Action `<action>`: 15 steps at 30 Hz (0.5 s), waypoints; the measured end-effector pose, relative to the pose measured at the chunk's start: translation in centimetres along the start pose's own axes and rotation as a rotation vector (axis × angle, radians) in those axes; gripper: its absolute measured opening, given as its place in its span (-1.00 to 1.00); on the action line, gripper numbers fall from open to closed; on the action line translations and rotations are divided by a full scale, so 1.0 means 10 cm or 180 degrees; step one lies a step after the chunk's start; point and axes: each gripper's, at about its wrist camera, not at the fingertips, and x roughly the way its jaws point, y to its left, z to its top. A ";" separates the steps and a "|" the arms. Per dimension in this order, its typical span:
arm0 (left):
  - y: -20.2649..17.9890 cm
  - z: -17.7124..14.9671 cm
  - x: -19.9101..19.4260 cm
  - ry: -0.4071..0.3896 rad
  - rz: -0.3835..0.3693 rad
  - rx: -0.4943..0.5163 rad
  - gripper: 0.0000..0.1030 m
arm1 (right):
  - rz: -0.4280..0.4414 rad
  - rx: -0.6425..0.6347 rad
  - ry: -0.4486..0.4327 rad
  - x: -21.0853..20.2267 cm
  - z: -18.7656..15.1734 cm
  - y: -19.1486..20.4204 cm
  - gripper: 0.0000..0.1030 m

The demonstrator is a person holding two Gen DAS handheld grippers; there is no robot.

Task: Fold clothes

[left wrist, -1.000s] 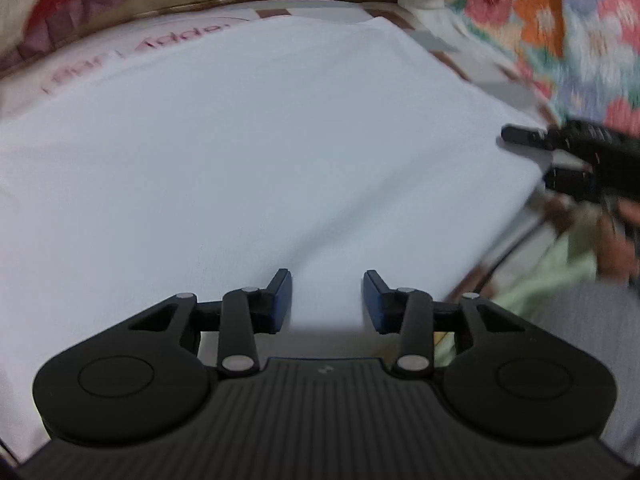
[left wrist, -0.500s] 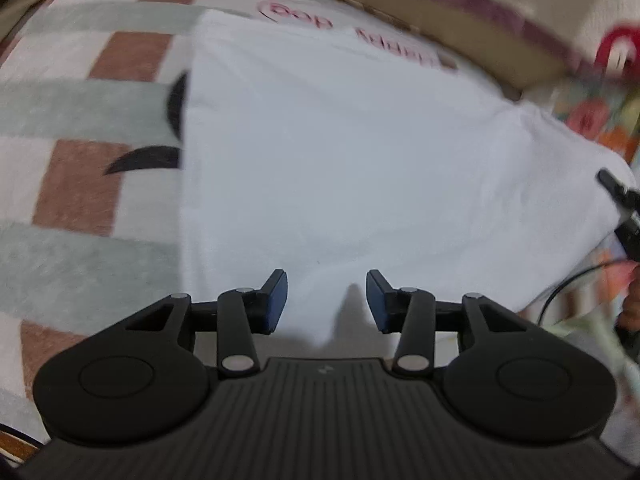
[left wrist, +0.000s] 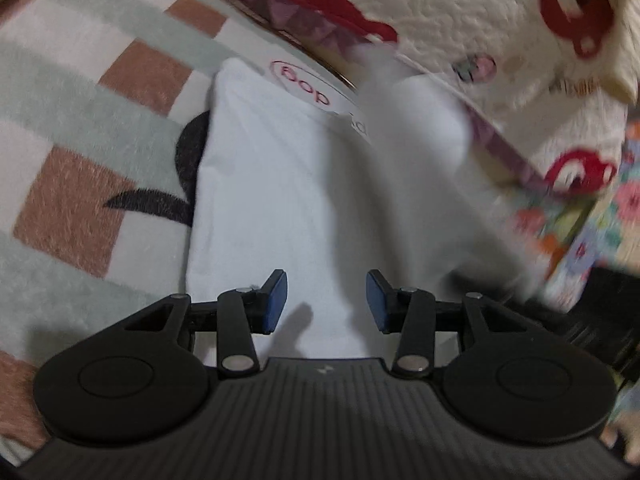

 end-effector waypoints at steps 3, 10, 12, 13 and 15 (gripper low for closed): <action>0.15 0.05 0.04 -0.0058 -0.0105 -0.0282 -0.16 | -0.0262 -0.0176 0.0260 0.31 -0.24 0.08 -0.75; 0.17 0.07 0.25 0.0042 -0.0244 -0.0366 -0.05 | -0.0481 -0.0486 0.0274 0.40 -0.43 0.24 -0.70; 0.16 0.05 0.28 0.0077 -0.0275 -0.0318 -0.02 | -0.0485 -0.0474 0.0243 0.37 -0.44 0.23 -0.68; 0.15 0.03 0.29 0.0094 -0.0291 -0.0291 0.00 | -0.0484 -0.0469 0.0226 0.36 -0.45 0.23 -0.68; 0.15 0.01 0.32 0.0031 -0.0417 -0.0307 0.03 | -0.0479 -0.0479 0.0205 0.36 -0.44 0.23 -0.68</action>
